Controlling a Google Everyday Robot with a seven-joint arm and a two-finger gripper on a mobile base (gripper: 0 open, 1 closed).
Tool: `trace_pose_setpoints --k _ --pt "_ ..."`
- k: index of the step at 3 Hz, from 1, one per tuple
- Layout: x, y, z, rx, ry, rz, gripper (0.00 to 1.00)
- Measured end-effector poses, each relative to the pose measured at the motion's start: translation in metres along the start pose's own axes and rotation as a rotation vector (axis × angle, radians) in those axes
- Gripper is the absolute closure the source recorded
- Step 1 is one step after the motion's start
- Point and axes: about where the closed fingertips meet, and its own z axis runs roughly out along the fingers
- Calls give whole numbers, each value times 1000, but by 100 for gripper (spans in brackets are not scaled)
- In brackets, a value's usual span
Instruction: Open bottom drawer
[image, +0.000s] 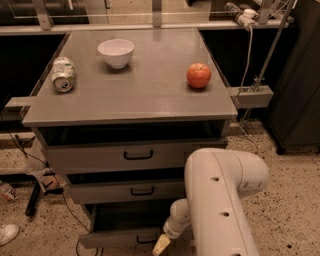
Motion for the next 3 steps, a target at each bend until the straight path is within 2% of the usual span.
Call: trace_pose_setpoints --k 2,3 --pt "17 4 -2 -8 20 34 0" --pt "54 7 -7 6 20 115 0"
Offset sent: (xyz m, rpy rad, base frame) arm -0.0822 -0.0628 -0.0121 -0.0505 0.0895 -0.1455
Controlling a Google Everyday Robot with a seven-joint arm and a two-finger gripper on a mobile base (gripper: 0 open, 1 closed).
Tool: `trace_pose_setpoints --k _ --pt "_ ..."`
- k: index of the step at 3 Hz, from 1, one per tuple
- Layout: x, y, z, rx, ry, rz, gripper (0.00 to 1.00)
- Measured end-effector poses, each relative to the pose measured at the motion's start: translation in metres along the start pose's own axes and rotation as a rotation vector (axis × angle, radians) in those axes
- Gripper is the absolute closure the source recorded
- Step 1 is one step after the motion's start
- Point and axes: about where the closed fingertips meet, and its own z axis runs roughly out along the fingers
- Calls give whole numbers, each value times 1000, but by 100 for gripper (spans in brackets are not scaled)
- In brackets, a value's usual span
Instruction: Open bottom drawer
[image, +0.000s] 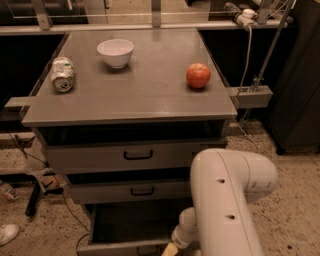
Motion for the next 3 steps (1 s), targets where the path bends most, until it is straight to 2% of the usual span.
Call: trace_pose_setpoints --k 1,2,3 --pt "-1 0 0 0 0 0 0" --pt "33 4 -4 10 1 54 0" --pt "38 4 -4 11 5 67 0"
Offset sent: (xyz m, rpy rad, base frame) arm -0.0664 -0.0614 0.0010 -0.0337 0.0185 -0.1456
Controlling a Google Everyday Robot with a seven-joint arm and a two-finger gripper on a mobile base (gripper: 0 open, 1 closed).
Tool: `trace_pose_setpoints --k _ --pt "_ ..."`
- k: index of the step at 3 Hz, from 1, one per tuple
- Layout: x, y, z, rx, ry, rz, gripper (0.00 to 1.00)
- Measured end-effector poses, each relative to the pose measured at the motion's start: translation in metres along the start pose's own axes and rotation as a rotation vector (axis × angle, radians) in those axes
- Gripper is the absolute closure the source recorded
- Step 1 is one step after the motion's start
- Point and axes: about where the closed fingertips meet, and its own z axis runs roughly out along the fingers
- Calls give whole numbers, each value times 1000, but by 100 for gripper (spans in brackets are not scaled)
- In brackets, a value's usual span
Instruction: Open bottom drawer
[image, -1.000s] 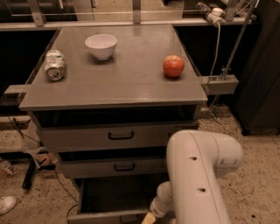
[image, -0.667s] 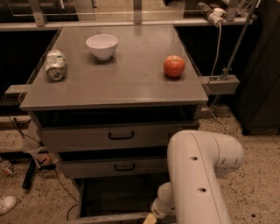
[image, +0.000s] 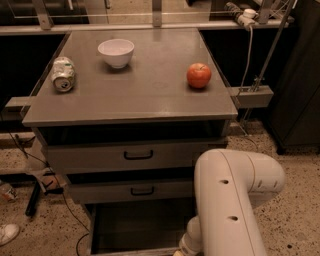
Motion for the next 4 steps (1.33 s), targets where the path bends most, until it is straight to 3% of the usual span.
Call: trace_pose_setpoints --k 1,2,3,4 --pt "26 2 -3 7 16 48 0" --pt "26 2 -3 7 16 48 0" --pt "46 4 -9 20 26 97 0" --pt "45 5 -9 20 26 97 0"
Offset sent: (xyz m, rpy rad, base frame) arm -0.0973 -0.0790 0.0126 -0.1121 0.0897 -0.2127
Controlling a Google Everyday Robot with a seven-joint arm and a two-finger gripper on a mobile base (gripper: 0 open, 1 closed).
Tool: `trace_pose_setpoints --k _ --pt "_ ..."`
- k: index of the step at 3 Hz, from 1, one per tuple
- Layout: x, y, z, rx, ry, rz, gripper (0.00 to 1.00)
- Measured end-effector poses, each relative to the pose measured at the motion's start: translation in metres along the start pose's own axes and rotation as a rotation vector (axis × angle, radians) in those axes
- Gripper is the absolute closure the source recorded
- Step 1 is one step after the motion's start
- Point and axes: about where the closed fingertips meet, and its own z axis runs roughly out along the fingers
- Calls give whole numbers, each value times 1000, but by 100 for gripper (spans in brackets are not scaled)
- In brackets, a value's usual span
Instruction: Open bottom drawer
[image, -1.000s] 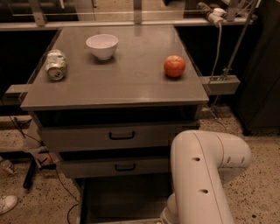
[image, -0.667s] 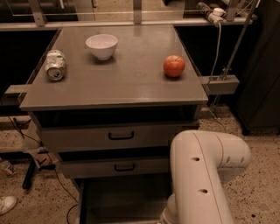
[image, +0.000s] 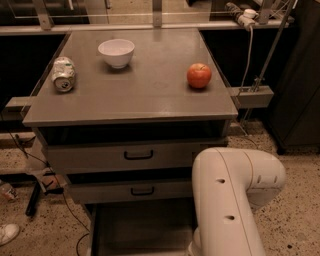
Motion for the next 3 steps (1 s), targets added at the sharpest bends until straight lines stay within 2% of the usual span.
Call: trace_pose_setpoints --k 1,2,3 --pt "14 3 -5 9 5 37 0" --pt "12 6 -4 10 5 38 0" --pt "25 0 -27 69 -8 194 0"
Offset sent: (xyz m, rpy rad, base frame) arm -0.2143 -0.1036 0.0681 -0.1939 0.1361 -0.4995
